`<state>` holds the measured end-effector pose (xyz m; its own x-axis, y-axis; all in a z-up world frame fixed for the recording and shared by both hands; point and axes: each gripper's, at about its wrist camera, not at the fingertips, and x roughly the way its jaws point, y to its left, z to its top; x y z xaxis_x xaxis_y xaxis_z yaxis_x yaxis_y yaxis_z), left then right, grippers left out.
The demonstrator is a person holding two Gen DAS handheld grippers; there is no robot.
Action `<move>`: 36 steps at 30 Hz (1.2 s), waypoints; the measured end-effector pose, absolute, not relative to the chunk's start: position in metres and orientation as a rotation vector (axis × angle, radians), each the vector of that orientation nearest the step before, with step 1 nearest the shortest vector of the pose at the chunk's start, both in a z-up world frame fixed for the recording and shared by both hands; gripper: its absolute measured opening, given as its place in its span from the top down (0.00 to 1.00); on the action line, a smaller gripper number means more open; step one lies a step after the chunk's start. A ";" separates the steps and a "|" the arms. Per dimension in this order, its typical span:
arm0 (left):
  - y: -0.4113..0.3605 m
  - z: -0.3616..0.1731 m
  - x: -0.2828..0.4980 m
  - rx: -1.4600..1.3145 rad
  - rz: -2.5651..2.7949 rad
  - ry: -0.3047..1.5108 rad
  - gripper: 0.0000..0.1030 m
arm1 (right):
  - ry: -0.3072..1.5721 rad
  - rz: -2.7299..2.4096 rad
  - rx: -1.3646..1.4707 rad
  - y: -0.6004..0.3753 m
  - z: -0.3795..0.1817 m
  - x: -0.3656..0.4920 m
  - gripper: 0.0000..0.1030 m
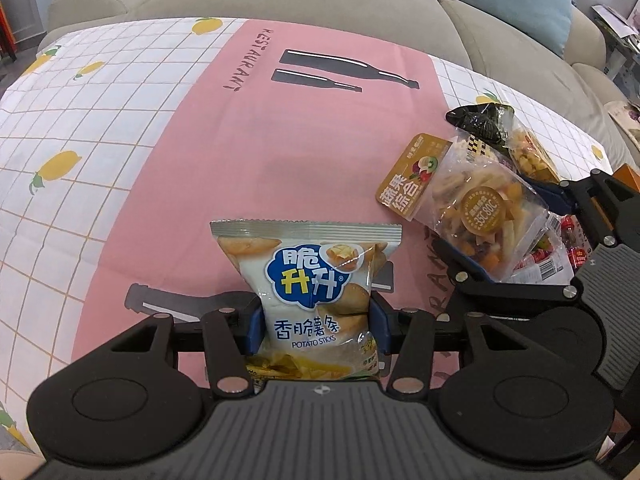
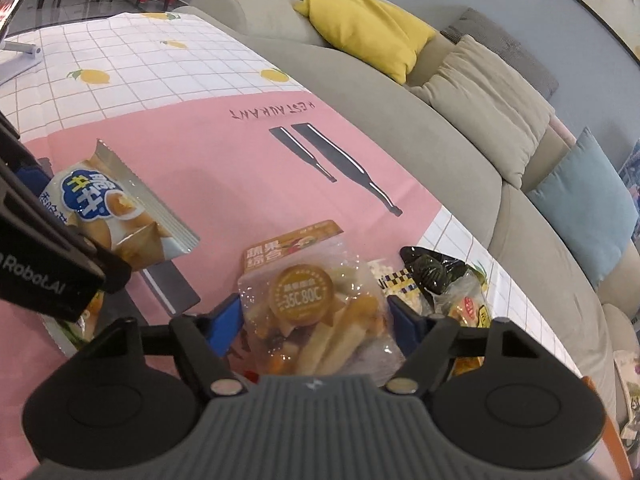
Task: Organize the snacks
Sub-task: 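Carry both bags over the orange box and open both tools to drop them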
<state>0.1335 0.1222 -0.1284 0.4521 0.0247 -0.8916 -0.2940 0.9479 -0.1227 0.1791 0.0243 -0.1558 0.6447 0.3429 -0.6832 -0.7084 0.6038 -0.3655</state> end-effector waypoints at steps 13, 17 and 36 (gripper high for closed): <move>0.103 -0.082 0.111 -0.316 0.167 1.018 0.45 | 0.632 0.592 -0.470 0.002 -0.109 0.165 0.48; 0.094 -0.058 0.100 -0.347 0.132 0.991 0.45 | 0.675 0.561 -0.327 -0.030 -0.078 0.154 0.48; -0.056 0.037 0.138 -0.321 -0.308 1.001 0.45 | 0.841 0.311 0.060 -0.242 0.014 0.156 0.47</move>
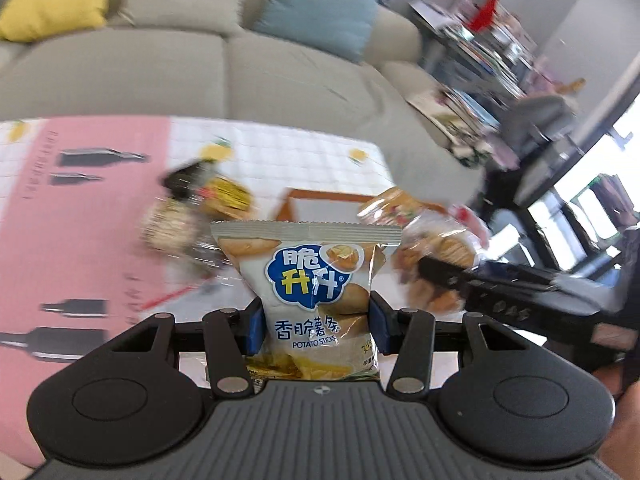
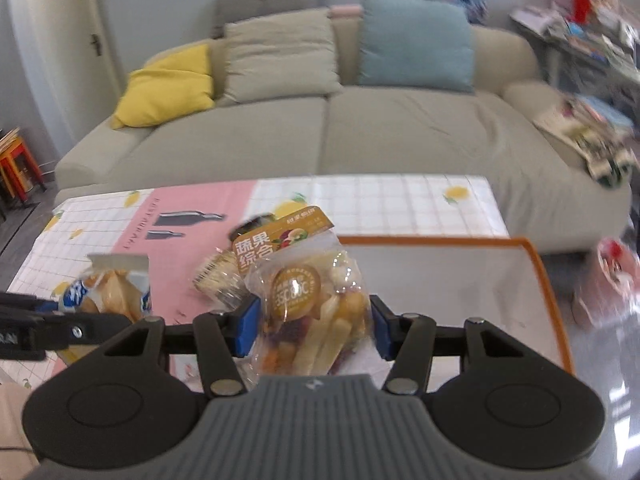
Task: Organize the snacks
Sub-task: 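Carry both bags over the orange box and open both tools to drop them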
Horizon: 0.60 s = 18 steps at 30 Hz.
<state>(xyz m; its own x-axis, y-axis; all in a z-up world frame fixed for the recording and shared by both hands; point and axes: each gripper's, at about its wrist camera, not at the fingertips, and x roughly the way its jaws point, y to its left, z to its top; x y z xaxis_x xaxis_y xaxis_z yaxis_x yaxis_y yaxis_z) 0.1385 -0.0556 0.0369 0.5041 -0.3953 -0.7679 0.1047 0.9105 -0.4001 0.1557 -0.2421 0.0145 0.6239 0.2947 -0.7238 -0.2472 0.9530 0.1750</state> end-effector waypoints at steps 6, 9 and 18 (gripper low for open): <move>-0.098 0.024 0.188 -0.344 -0.396 1.121 0.45 | 0.966 0.257 0.116 -0.296 -0.002 0.177 0.47; -0.118 0.002 0.209 -0.401 -0.417 1.220 0.45 | 1.028 0.226 0.186 -0.319 -0.019 0.192 0.47; -0.163 -0.076 0.255 -0.307 -0.323 1.442 0.45 | 1.199 0.182 0.198 -0.352 -0.074 0.228 0.47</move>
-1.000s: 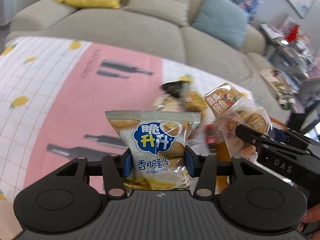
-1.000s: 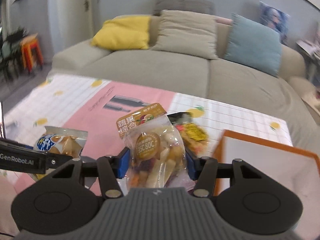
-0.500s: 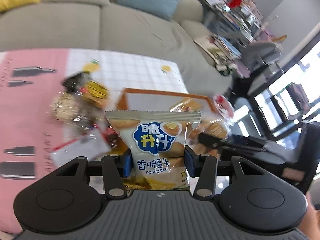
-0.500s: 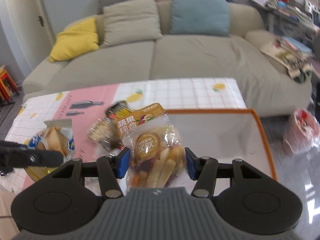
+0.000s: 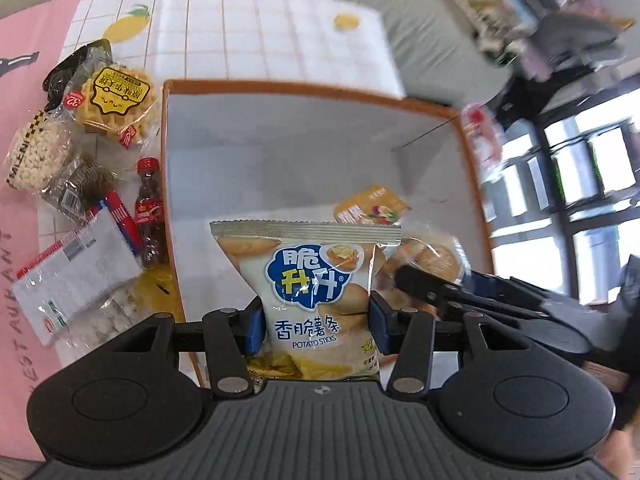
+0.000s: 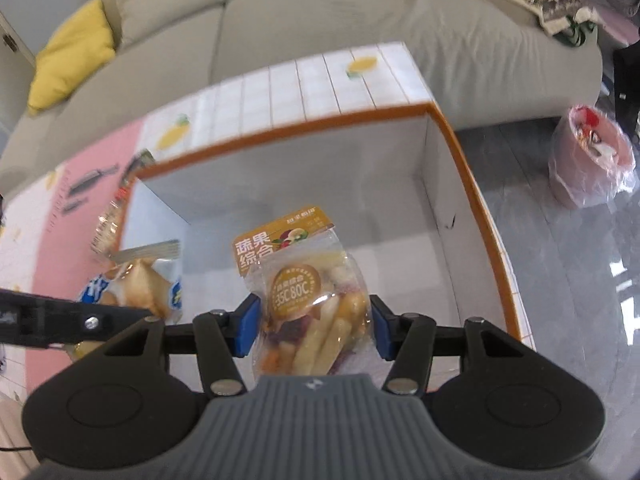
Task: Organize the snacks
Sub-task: 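Carry both bags over the orange box and open both tools to drop them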
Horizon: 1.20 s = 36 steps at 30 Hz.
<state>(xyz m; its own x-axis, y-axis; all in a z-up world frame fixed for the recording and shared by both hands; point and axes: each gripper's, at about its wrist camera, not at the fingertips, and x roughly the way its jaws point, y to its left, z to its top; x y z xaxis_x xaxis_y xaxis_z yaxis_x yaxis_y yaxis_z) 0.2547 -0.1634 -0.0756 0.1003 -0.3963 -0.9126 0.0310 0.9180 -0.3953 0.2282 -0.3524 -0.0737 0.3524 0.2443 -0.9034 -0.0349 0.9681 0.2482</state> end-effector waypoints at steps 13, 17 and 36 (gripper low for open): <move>-0.200 -0.101 0.270 0.004 -0.194 1.577 0.38 | 1.360 0.225 0.331 -0.353 -0.128 0.257 0.47; -0.200 -0.104 0.270 0.006 -0.181 1.576 0.33 | 1.388 0.218 0.331 -0.350 -0.137 0.255 0.47; -0.119 -0.020 0.217 -0.217 -0.239 1.191 0.32 | 1.459 0.134 0.332 -0.316 -0.145 0.256 0.45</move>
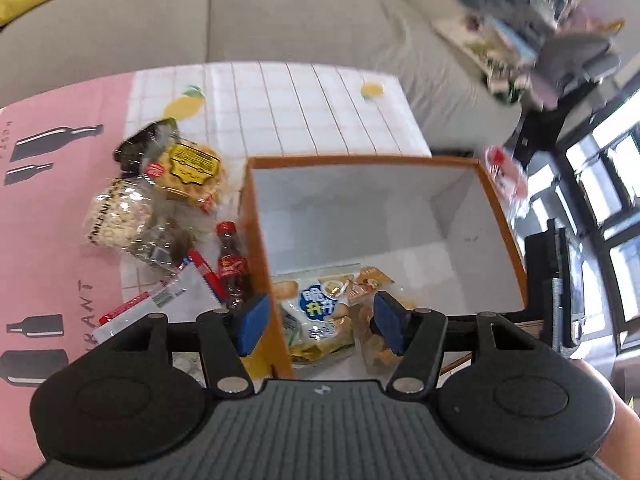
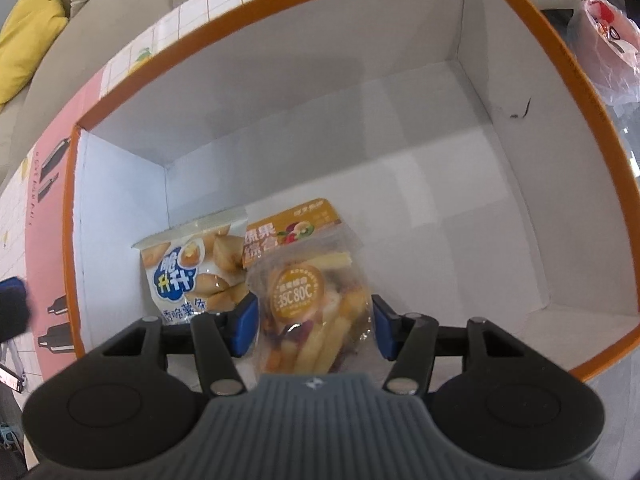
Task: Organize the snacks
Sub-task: 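Carry both bags over the orange box and open both tools to drop them, then withdraw both tools from the box back toward the snack pile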
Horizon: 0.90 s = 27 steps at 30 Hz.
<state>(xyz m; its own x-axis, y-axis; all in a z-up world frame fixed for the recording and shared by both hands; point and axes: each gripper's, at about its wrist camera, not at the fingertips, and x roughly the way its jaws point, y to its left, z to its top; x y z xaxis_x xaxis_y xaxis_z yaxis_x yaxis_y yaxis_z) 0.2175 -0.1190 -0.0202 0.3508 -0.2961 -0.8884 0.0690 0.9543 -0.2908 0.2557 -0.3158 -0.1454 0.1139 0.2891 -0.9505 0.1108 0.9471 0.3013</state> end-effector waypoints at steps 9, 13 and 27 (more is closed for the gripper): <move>-0.077 -0.036 0.175 -0.225 -0.181 1.125 0.34 | 1.430 0.113 0.189 -0.298 -0.137 0.248 0.34; -0.055 -0.043 0.156 -0.275 -0.156 1.117 0.39 | 1.377 0.085 0.077 -0.289 -0.125 0.243 0.28; 0.014 -0.029 0.101 -0.199 -0.118 0.971 0.46 | 1.011 0.030 -0.072 -0.249 -0.042 0.170 0.17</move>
